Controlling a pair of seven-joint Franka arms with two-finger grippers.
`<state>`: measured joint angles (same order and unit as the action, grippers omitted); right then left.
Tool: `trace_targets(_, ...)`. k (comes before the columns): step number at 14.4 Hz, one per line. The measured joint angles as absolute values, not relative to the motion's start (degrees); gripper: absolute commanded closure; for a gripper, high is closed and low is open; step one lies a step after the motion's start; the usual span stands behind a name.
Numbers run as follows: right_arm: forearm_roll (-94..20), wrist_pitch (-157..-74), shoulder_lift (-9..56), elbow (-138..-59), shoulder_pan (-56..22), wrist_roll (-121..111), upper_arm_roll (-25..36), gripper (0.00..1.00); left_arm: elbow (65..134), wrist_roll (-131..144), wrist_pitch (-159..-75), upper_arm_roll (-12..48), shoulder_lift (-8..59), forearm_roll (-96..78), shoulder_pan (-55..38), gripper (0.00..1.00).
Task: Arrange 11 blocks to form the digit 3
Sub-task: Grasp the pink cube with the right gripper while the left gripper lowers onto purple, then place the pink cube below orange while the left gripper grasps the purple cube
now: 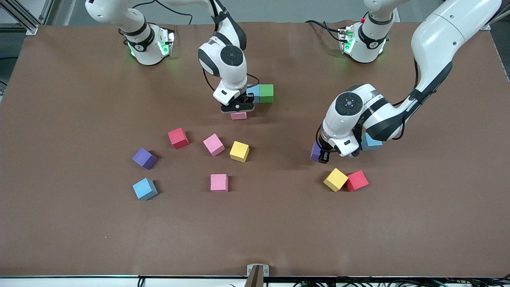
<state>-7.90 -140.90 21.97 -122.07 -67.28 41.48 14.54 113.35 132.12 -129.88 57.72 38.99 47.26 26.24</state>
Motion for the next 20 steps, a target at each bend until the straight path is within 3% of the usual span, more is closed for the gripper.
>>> trace_targets(10, -7.9, -140.74, 23.03, -122.05, -68.87, 45.45, 14.54, 0.96, 113.33, 132.12, -129.85, 57.65, 38.99, 47.26, 26.24, 0.66)
trace_targets(12, -7.9, -140.73, 23.03, -122.05, -68.87, 45.54, 14.54, 0.76, 113.32, 132.12, -129.85, 57.63, 38.99, 47.26, 26.24, 0.66)
trace_targets(13, -7.9, -140.73, 23.03, -122.05, -68.87, 45.59, 14.56, 0.27, 113.32, 132.12, -129.85, 57.63, 38.99, 47.26, 26.24, 0.66)
trace_targets(14, -7.9, -140.72, 23.03, -122.05, -68.87, 45.63, 14.57, 0.02, 113.32, 132.12, -129.85, 57.63, 38.99, 47.26, 26.24, 0.66)
trace_targets(20, -7.9, -140.4, 23.43, -121.63, -68.83, 45.58, 14.98, 0.0, 113.29, 132.12, -129.85, 57.63, 38.99, 47.09, 26.23, 0.66)
